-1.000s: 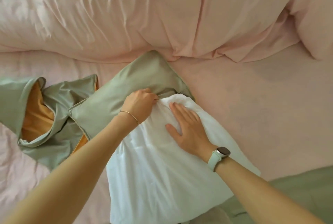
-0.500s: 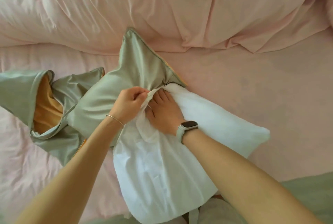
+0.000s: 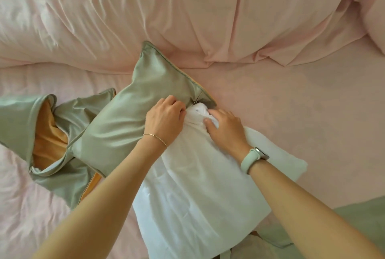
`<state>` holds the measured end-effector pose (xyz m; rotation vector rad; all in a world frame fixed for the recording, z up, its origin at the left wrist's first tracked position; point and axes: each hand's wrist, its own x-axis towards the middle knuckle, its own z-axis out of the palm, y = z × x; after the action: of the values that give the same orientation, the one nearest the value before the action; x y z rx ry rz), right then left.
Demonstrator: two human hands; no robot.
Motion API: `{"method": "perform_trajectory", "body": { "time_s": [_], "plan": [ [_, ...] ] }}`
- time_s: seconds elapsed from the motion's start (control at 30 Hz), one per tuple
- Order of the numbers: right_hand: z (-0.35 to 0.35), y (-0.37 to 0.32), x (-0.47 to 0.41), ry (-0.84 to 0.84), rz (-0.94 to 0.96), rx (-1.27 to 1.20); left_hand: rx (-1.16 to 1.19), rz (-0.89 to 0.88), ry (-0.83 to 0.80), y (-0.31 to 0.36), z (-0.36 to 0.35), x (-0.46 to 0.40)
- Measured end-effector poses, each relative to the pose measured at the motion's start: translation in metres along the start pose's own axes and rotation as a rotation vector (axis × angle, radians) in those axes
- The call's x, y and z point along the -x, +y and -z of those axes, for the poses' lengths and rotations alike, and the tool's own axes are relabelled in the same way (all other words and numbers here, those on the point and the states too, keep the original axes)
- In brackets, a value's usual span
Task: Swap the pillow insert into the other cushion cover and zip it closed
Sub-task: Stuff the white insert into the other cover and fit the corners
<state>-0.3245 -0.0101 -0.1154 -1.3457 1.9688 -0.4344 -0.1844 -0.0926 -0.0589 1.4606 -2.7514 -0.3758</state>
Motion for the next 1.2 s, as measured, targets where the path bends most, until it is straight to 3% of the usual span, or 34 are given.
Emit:
{"method": "perform_trajectory", "body": {
  "time_s": [0.1, 0.17, 0.33, 0.4, 0.5, 0.67, 0.77, 0.83, 1.0, 1.2],
  "plan": [
    [-0.005, -0.005, 0.007, 0.130, 0.128, -0.125, -0.163, -0.104, -0.069, -0.004, 0.000, -0.011],
    [-0.009, -0.005, 0.010, 0.180, 0.177, -0.165, -0.161, -0.072, -0.121, -0.006, 0.001, -0.013],
    [-0.013, -0.023, 0.023, 0.157, 0.247, -0.351, 0.343, 0.351, -0.169, -0.002, 0.005, -0.025],
    [-0.016, -0.037, 0.028, 0.189, 0.315, -0.315, 0.518, 0.417, -0.167, 0.004, 0.008, -0.026],
    [-0.025, -0.053, 0.023, 0.066, 0.376, -0.204, 0.623, 0.427, -0.171, 0.008, 0.014, -0.020],
    [-0.038, -0.054, -0.006, -0.139, 0.345, 0.204, 0.373, 0.353, -0.209, 0.003, 0.008, -0.004],
    [-0.024, -0.036, -0.002, -0.078, 0.369, 0.159, 0.242, 0.243, -0.090, -0.002, 0.002, 0.009],
    [-0.017, -0.019, 0.010, 0.075, 0.384, 0.083, 0.157, 0.158, 0.033, -0.002, -0.001, 0.025],
    [0.004, -0.013, 0.031, 0.373, 0.361, -0.121, 0.181, 0.232, 0.397, -0.008, -0.011, 0.080],
    [-0.025, -0.059, 0.073, 0.293, 0.779, 0.063, 0.053, 0.334, 0.616, -0.032, -0.007, 0.111]
  ]
}}
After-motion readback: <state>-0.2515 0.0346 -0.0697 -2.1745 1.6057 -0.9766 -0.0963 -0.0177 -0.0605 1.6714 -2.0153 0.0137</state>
